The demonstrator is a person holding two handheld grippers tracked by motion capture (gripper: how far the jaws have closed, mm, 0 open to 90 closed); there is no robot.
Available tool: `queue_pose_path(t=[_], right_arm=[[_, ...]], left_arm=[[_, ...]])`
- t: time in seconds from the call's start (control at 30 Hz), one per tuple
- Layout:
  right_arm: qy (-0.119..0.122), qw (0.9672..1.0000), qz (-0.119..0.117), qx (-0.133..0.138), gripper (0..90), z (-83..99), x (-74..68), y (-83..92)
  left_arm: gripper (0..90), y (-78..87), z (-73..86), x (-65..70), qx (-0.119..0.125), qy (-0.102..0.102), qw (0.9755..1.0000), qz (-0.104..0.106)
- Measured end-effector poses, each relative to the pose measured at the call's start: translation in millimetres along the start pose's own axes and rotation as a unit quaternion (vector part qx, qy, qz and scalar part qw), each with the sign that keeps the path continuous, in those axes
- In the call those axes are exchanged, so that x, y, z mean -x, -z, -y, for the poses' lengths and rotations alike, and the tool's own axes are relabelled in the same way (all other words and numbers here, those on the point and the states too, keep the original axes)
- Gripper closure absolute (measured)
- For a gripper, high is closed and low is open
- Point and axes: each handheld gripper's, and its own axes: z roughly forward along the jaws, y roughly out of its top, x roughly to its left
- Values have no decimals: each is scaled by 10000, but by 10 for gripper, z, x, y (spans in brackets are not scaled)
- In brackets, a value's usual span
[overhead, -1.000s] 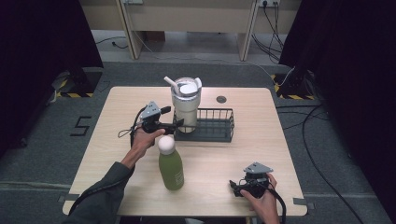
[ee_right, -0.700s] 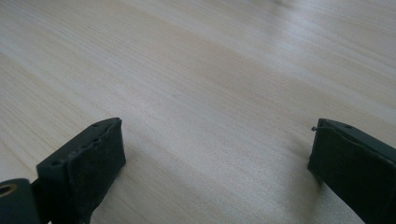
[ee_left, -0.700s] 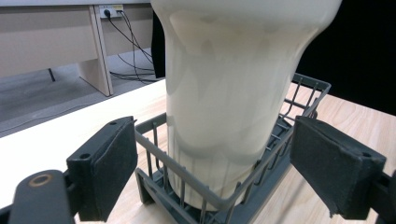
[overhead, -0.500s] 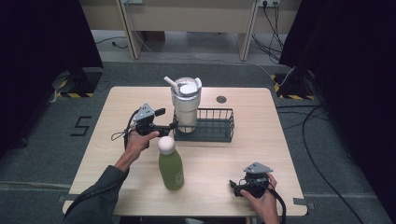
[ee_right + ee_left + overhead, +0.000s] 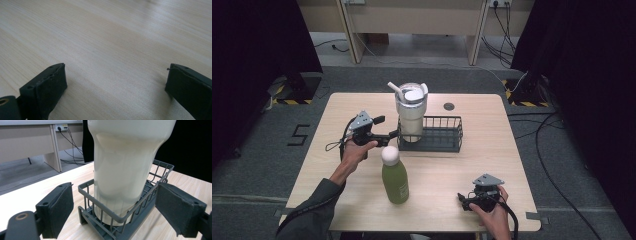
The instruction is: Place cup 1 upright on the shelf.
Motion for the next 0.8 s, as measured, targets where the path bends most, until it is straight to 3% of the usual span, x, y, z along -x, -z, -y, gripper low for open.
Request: queue_pose_path(t=[0.8], right_arm=[[8, 10000, 0, 3, 35, -1, 1, -1]], left_arm=[[147, 282, 71, -67, -95, 102, 9999, -99]])
